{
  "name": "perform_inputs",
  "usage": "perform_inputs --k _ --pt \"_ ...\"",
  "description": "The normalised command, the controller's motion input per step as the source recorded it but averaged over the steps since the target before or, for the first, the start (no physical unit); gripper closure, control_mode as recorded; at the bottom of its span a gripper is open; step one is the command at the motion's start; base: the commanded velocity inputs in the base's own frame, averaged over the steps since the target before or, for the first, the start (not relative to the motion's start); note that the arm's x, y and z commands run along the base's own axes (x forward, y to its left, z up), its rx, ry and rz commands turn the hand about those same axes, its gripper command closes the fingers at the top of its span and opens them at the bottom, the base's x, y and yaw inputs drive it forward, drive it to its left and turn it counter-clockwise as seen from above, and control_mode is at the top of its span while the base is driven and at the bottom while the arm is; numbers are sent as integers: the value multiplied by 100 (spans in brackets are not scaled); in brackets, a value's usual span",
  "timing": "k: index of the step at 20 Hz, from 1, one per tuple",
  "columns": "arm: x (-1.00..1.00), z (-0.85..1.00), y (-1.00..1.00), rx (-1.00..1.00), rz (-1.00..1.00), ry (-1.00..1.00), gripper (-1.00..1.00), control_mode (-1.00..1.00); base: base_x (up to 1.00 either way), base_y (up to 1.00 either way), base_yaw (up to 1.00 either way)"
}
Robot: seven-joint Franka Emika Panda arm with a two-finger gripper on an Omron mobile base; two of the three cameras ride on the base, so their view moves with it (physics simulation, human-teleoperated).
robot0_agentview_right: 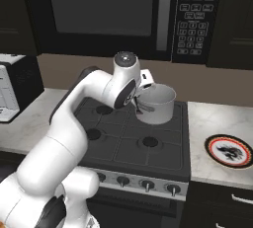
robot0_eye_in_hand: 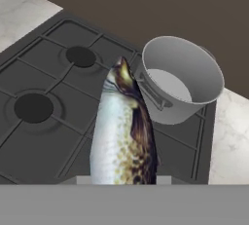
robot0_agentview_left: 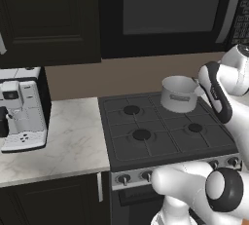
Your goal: Retrieve the frozen meat and place it in the pot on a burner. Then turn the burner on.
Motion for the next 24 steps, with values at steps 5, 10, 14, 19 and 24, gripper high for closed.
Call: perform_inputs --k 5,10,14,19,24 --pt "12 -17 0 0 0 0 100 -100 0 0 0" --pt "17 -15 0 0 0 0 100 -100 0 0 0" --pt "17 -11 0 0 0 0 100 -100 0 0 0" --pt "22 -5 -2 2 0 0 100 -100 0 0 0" --pt "24 -3 -7 4 0 0 100 -100 0 0 0"
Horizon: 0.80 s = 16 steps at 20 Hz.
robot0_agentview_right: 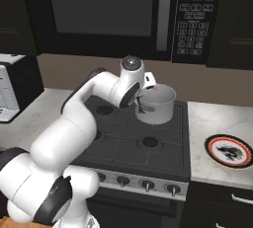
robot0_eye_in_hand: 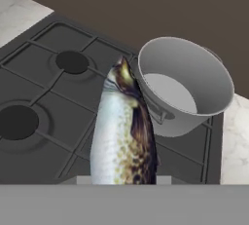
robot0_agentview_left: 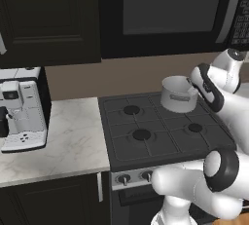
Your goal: Retrieve the frozen meat and place it in the pot on a burner. Then turn the burner on.
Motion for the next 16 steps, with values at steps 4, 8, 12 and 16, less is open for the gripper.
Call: perform_inputs --k 4,8,12,16 --pt "24 -9 -11 4 0 0 100 -100 0 0 0" --pt "25 -12 -7 3 0 0 100 -100 0 0 0" --pt "23 -15 -9 3 0 -1 100 -100 0 0 0" --pt "21 -16 -6 2 0 -1 100 -100 0 0 0"
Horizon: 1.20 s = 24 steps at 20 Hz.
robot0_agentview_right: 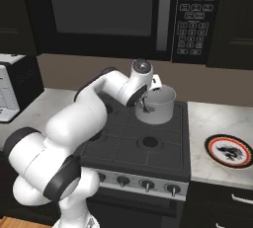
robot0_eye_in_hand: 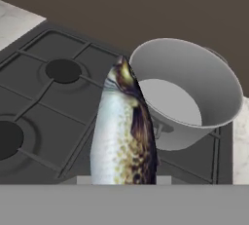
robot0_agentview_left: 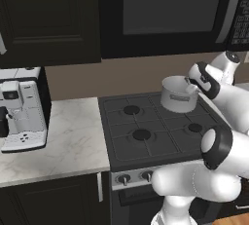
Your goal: Retrieve the frozen meat and place it in the pot on a burner. Then turn the burner on.
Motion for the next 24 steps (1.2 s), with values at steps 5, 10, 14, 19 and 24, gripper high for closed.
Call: perform_inputs --k 5,10,14,19,24 --pt "19 -14 -7 2 0 -2 100 -100 0 0 0" --pt "17 -2 -11 3 0 -1 100 -100 0 0 0" --pt "24 0 -20 2 0 0 100 -100 0 0 0" --pt "28 0 -19 2 0 0 100 -100 0 0 0" --pt "30 -9 -11 2 0 0 100 -100 0 0 0"
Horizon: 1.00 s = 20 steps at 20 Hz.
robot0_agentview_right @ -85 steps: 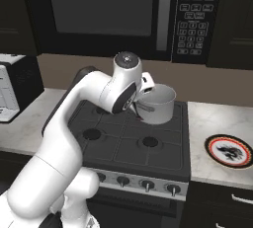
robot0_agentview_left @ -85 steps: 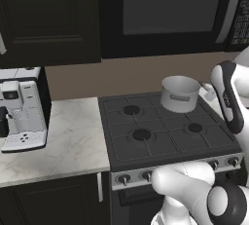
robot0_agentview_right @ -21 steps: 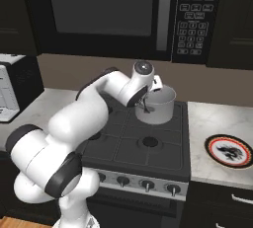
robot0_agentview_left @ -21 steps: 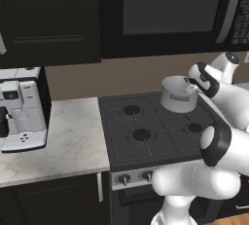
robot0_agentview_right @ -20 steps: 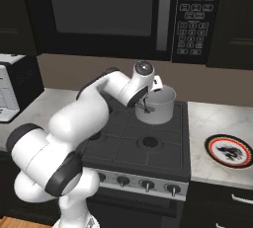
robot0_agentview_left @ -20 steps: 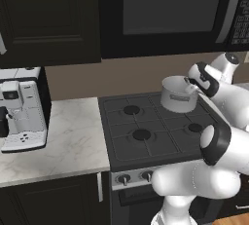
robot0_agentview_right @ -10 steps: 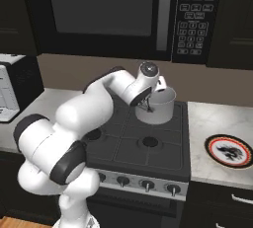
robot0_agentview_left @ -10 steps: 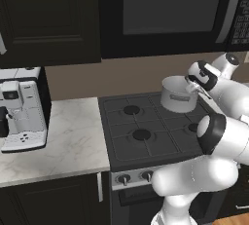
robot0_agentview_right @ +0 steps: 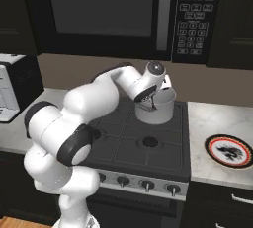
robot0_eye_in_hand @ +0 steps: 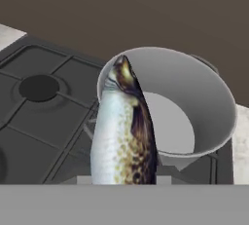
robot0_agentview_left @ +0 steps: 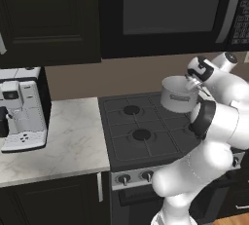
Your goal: Retrieve the frozen meat and place it in the pot on a burner. Then turn the burner on.
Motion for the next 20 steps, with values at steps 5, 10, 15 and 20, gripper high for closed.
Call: perform_inputs --k 5,10,15,20 --pt "32 -13 -2 2 0 -1 100 -100 0 0 0" --pt "31 -19 0 1 0 -4 100 -100 0 0 0" --pt "26 -23 -1 0 0 -5 100 -100 0 0 0" --pt "27 -23 -1 0 0 -6 100 -100 0 0 0"
